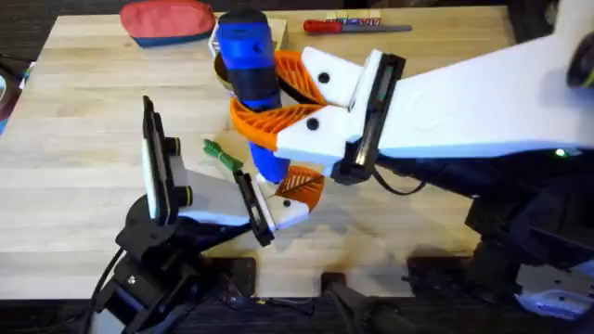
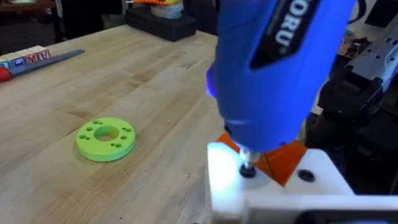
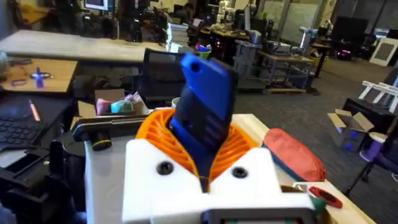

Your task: Pick up the gripper from the table and insert it into the empty holder that is missing its gripper. Then pick up a screw, insert it into the mounting hole, and use the screwdriver to tighten it. Finally, clean up the table by picking up the vegetable and placing it into the bucket.

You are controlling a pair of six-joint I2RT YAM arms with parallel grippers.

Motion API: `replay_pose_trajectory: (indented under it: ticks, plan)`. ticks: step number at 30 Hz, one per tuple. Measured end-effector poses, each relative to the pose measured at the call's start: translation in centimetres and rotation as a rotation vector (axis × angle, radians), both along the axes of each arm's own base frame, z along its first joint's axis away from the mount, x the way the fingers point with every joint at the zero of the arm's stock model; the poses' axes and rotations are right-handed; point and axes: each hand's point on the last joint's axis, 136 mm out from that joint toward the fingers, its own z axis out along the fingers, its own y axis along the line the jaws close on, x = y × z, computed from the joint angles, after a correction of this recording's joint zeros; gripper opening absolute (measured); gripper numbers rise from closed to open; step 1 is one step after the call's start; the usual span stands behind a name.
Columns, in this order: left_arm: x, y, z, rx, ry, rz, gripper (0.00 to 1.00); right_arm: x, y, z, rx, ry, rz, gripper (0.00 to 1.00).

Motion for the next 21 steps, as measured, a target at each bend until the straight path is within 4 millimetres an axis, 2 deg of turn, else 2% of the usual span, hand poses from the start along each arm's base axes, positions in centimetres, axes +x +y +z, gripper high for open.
replay_pose_trajectory:
  ticks: [11,13,15,18,21]
  plan:
    - [0.0,0.0,0.0,0.000,0.000,0.000,0.005,-0.1,-0.1,0.3,0.010,-0.003,0.001,0.007]
    - [0.0,0.0,0.0,0.000,0.000,0.000,0.005,-0.2,-0.3,1.2,0.045,-0.027,0.000,0.007]
    - [0.0,0.0,0.0,0.000,0.000,0.000,0.005,-0.5,-0.8,3.1,0.111,-0.074,0.000,0.007]
    - [0.0,0.0,0.0,0.000,0.000,0.000,0.005,-0.9,-2.2,5.5,0.182,-0.134,-0.017,0.007]
    - [0.0,0.0,0.0,0.000,0.000,0.000,0.005,0.6,-3.9,6.3,0.197,-0.159,-0.086,0.007]
